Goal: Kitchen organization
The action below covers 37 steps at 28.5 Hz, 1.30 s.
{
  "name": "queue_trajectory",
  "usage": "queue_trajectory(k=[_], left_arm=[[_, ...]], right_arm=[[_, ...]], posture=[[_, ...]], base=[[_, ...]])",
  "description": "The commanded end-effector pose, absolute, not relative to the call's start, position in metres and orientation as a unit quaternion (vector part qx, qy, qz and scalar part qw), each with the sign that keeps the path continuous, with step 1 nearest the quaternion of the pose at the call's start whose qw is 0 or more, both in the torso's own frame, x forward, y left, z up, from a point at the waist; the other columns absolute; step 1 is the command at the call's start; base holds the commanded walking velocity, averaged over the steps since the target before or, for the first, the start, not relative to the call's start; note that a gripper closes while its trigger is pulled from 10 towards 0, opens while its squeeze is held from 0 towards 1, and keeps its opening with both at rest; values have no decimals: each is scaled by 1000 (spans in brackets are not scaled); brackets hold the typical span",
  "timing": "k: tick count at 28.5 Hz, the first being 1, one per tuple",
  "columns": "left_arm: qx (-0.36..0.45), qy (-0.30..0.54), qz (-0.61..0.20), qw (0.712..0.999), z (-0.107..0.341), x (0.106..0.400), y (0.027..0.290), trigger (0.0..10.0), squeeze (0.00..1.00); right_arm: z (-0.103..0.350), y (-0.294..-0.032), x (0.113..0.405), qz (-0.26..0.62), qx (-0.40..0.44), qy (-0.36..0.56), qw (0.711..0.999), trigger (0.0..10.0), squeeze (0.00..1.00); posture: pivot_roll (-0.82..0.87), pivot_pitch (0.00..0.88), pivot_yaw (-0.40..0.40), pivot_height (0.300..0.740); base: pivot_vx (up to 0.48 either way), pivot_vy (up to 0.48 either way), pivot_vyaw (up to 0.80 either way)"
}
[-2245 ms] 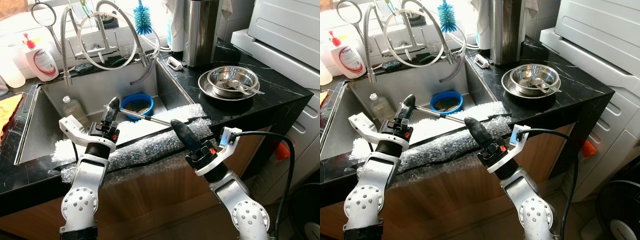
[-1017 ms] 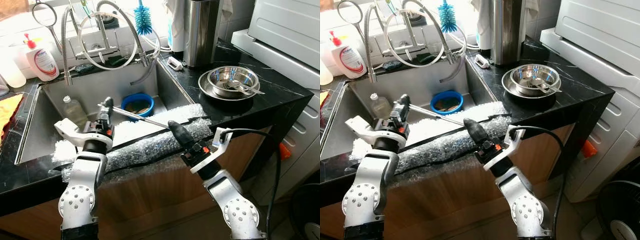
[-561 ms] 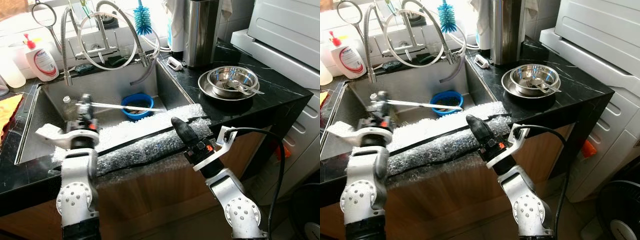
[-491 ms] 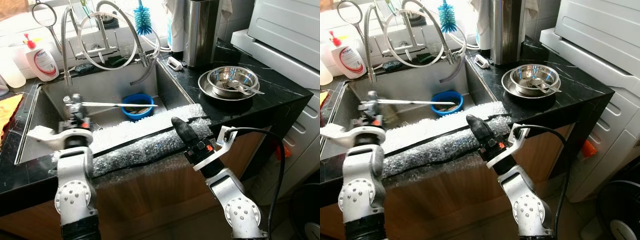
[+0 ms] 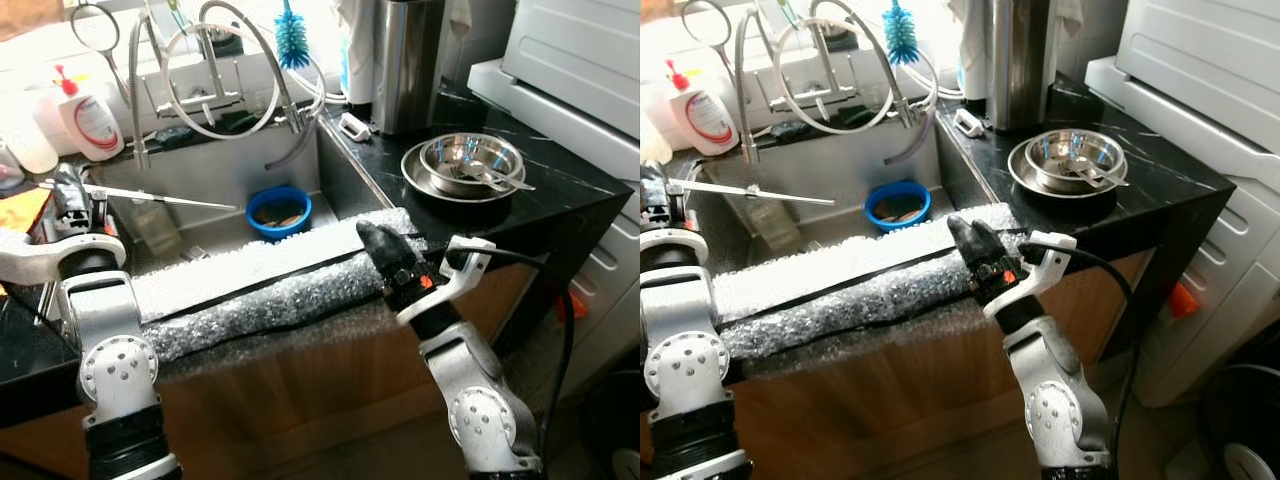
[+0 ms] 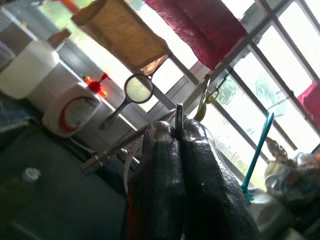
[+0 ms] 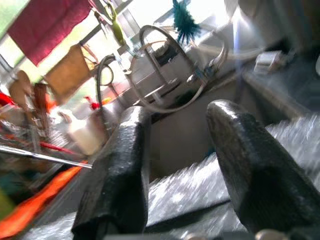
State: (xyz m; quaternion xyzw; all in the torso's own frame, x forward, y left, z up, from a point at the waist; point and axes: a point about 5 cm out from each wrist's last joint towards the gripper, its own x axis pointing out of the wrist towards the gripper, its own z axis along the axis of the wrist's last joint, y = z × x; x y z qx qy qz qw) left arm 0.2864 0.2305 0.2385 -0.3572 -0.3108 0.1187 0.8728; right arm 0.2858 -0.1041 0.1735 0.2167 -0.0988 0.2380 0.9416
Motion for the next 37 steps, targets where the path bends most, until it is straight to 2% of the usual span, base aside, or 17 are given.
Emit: queue_trajectory(k=[1, 3, 4, 12, 18, 26, 36, 37], left_arm=[[-297, -308, 127, 895, 236, 287, 227, 10000, 0], [-226, -304, 124, 917, 234, 288, 222, 10000, 0], [-166, -300, 121, 932, 232, 290, 216, 10000, 0], [4, -260, 69, 963, 209, 301, 188, 10000, 0], [45, -188, 61, 979, 179, 312, 184, 10000, 0], [47, -167, 80, 982, 165, 312, 195, 10000, 0], [-15, -124, 122, 985, 147, 313, 206, 10000, 0], [-19, -120, 124, 985, 145, 312, 206, 10000, 59]], right_arm=[[188, -101, 285, 228, 162, -139, 950, 10000, 0], [189, -100, 286, 222, 128, -147, 955, 10000, 0], [188, -98, 286, 220, 109, -153, 957, 10000, 0], [184, -92, 283, 212, 74, -165, 960, 10000, 0], [175, -93, 278, 199, 41, -168, 965, 10000, 0], [161, -100, 276, 178, 18, -155, 972, 10000, 0], [155, -96, 277, 184, 11, -147, 972, 10000, 0], [155, -96, 277, 184, 10, -148, 972, 10000, 0]], posture=[[-173, 0, 137, 740], [-172, 0, 136, 740], [-172, 0, 136, 740], [-178, 0, 137, 740], [-182, 0, 145, 740], [-182, 0, 145, 740], [-185, 0, 143, 740], [-182, 0, 142, 740]], base=[[0, 0, 0], [0, 0, 0], [0, 0, 0], [0, 0, 0], [0, 0, 0], [0, 0, 0], [0, 0, 0], [0, 0, 0]])
